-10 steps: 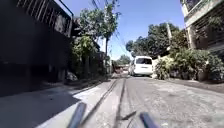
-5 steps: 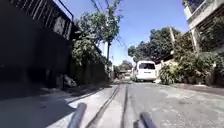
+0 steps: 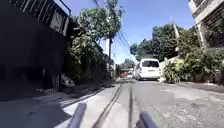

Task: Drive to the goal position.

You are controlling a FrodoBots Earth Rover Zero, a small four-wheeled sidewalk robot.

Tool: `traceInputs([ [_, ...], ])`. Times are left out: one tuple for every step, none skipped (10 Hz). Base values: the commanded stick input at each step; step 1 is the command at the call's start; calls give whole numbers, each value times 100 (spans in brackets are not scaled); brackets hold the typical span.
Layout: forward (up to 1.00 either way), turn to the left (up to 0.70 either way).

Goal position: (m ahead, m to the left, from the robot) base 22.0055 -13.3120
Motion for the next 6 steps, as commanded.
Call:
traceInputs([
  [70, -35],
  [70, -35],
  [70, -35],
  [70, -35],
  [70, -35],
  [70, -35],
])
